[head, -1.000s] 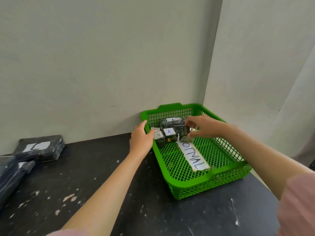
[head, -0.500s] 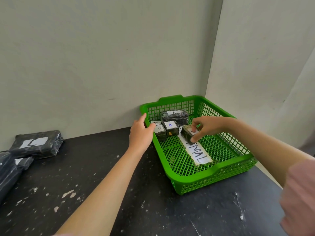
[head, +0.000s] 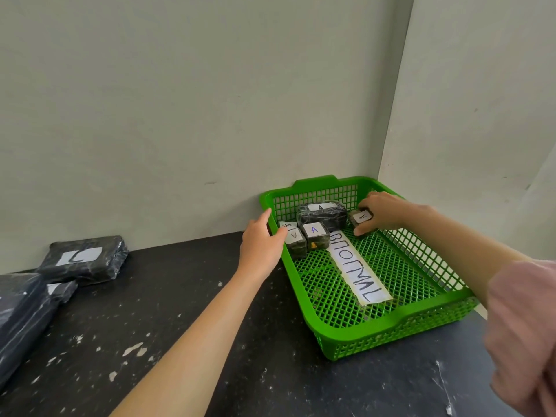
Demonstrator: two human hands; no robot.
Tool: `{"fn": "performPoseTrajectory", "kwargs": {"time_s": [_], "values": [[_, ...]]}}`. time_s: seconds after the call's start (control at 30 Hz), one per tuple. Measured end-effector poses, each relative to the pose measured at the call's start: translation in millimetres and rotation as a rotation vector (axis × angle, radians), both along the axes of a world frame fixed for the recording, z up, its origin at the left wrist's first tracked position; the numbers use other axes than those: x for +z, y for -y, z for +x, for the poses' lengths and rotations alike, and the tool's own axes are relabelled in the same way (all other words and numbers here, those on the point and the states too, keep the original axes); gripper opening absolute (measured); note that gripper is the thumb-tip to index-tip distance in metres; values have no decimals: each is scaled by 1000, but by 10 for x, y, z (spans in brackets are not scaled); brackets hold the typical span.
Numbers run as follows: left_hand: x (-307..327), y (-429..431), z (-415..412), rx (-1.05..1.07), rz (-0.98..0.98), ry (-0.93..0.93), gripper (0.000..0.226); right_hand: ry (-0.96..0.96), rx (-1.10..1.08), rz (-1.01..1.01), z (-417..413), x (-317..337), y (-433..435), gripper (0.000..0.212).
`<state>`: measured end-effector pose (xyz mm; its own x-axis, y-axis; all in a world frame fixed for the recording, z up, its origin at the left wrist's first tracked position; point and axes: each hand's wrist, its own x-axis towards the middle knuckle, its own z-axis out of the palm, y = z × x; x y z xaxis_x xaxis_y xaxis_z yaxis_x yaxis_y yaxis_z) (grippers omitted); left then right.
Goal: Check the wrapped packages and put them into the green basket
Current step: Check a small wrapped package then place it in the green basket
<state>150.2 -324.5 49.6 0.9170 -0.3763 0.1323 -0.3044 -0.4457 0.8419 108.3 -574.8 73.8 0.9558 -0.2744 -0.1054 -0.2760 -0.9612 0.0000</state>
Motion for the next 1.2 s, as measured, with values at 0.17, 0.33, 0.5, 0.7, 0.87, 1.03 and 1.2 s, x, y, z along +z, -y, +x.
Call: {"fn": "performPoseTrajectory", "kwargs": {"time_s": [0.17, 0.33, 0.5, 0.7, 0.87, 1.03, 1.2], "values": [[-10, -5, -1, 0, -15, -9, 56, 61, -8, 18, 11, -23, 23, 69], [-39, -2, 17, 4, -25, -14, 56, -23, -66, 164, -49, 69, 19, 56], [-59, -1, 21, 5, -36, -31, 57, -118, -113, 134, -157, 127, -34, 54], [-60, 1, 27, 5, -43, -21, 57, -30, -52, -109, -146, 100, -64, 68], [-86, 3, 36, 11, -18, -47, 57, -59, 57, -116, -129, 30, -36, 66], [-85, 0, 51, 6, -18, -33, 58, 40, 99, -152, -25, -33, -62, 57], [-99, 0, 67, 7, -14, -41, 57, 245, 53, -21, 17, -137, 4, 30]]}}
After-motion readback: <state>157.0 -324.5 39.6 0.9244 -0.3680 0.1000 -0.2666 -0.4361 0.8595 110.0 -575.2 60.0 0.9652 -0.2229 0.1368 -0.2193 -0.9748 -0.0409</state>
